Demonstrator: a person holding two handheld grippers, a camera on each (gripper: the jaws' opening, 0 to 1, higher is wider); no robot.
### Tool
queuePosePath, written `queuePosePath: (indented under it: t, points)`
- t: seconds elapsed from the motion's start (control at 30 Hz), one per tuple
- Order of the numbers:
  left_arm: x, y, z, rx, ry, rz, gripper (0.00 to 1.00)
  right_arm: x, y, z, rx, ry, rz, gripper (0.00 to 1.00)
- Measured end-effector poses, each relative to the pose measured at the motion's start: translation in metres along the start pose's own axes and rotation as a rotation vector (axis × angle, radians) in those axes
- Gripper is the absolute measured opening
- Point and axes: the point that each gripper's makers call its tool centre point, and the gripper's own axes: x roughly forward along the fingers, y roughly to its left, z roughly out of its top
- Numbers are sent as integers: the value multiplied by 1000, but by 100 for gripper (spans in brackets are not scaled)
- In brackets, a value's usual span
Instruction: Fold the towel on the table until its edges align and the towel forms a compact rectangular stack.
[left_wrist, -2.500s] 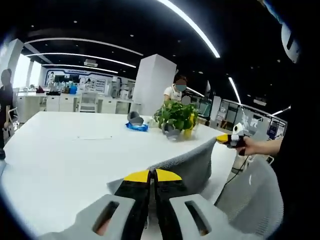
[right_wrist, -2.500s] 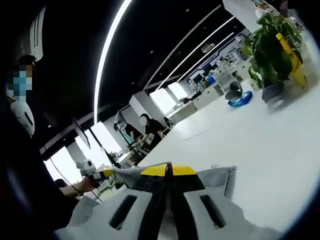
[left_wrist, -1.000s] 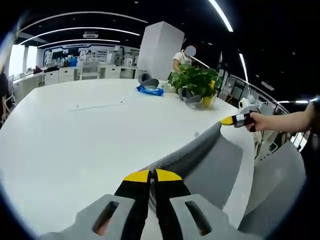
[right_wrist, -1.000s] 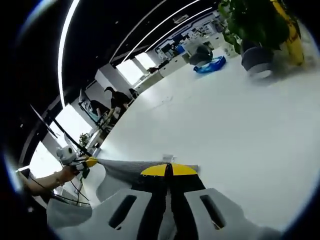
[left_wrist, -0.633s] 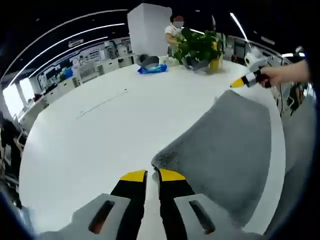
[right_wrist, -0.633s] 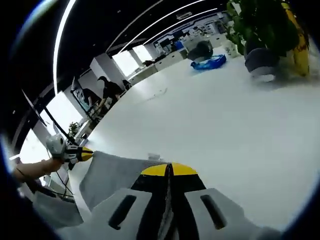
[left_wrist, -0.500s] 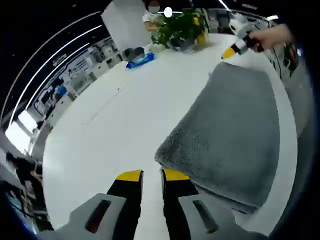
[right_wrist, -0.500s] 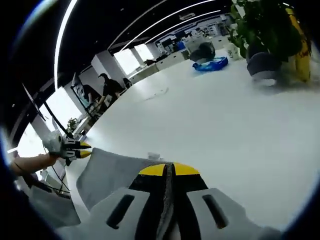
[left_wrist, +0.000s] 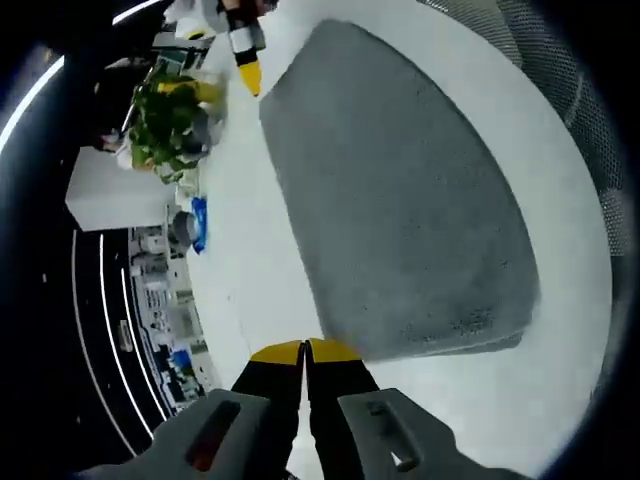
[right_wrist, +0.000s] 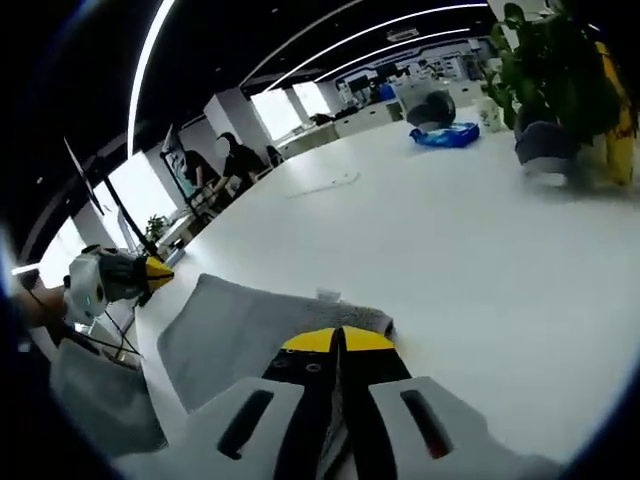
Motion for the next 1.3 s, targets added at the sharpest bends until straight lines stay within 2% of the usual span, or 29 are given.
queuePosePath:
  t: [0.03,0.2,0.27,0.33,0.43,0.57,0.6,0.67,0.73,0.77,0.87,0.97,1.0,1.03,1.07,1.13,1.17,1.2,1.3]
  points:
    - [-1,2,12,28,-30,2,1,1,1,2,-13,1,1,0]
    - [0,6,52,132,-113,-11,1,16,15,13,-69,6,67,0]
    - [2,5,65,197,-122,-11,1,24,27,11,-111,33,117,0]
    - [7,-4,81,232,-160,-41,1,31,36,4,-155,69,135,0]
    - [12,-13,101,296,-188,-67,1,42,55,-14,-279,155,183,0]
    - [18,-22,120,313,-212,-99,1,53,77,-38,-528,282,221,0]
    - [20,-24,124,316,-215,-110,1,54,78,-45,-636,341,213,0]
    - [25,-29,131,268,-221,-152,1,58,86,-51,-783,374,234,0]
    - [30,-28,137,222,-210,-157,1,63,92,-49,-867,379,245,0]
    - [32,-29,138,205,-203,-161,1,64,93,-49,-870,379,245,0]
    - [36,-39,141,80,-183,-207,1,71,94,-40,-875,366,226,0]
    - [39,-47,143,-24,-167,-223,1,78,88,-35,-870,377,193,0]
    - [40,-45,142,-82,-159,-204,1,79,80,-39,-845,424,160,0]
    - [40,-45,142,-127,-160,-205,1,79,76,-40,-834,442,145,0]
    - [40,-45,143,-305,-167,-214,1,81,69,-40,-812,463,108,0]
    - [39,-43,139,-469,-183,-213,1,85,73,-39,-770,452,108,0]
    - [39,-44,139,-508,-188,-211,1,86,72,-44,-747,473,104,0]
    - [38,-44,139,-506,-193,-207,1,87,71,-46,-748,481,100,0]
    - [36,-48,141,-413,-198,-176,1,90,74,-50,-775,502,92,0]
